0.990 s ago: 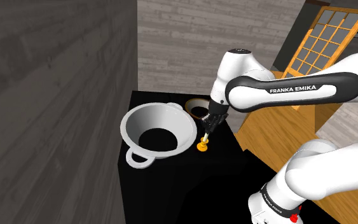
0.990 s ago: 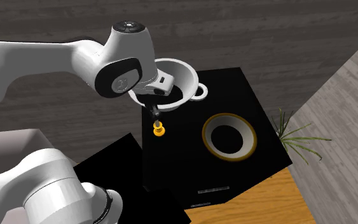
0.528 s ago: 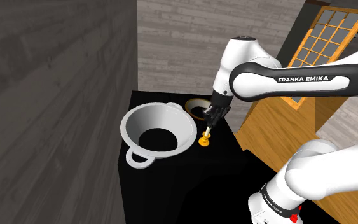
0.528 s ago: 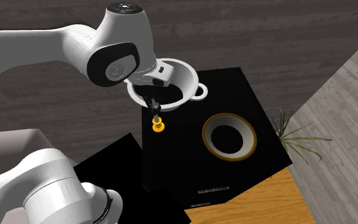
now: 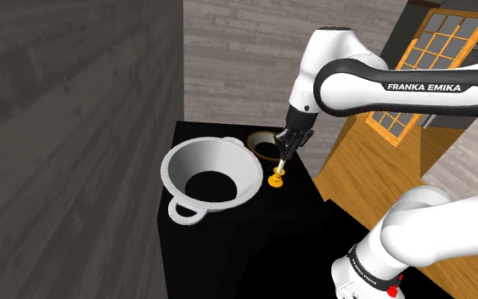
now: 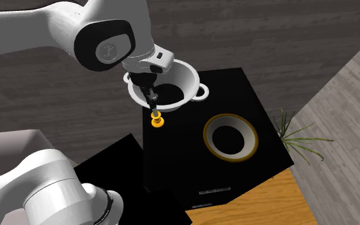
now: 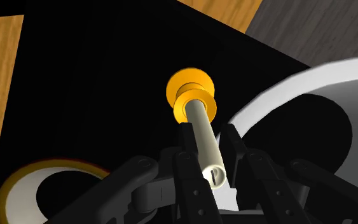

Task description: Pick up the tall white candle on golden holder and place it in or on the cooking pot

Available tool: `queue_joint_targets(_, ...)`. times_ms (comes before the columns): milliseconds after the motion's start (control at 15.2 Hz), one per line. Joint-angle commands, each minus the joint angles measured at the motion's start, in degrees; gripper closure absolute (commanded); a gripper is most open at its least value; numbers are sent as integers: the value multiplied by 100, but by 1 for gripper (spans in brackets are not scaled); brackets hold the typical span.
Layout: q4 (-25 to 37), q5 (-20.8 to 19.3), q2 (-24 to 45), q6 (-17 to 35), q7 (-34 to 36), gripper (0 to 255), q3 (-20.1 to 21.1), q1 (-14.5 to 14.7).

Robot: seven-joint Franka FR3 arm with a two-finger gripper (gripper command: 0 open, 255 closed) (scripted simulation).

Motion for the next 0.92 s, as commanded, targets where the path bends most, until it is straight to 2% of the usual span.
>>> queue_joint_targets(0, 144, -24, -6, -154, -15, 255, -31, -15)
queue_joint_targets(858, 1165, -115, 30, -1139, -14, 255, -133, -63)
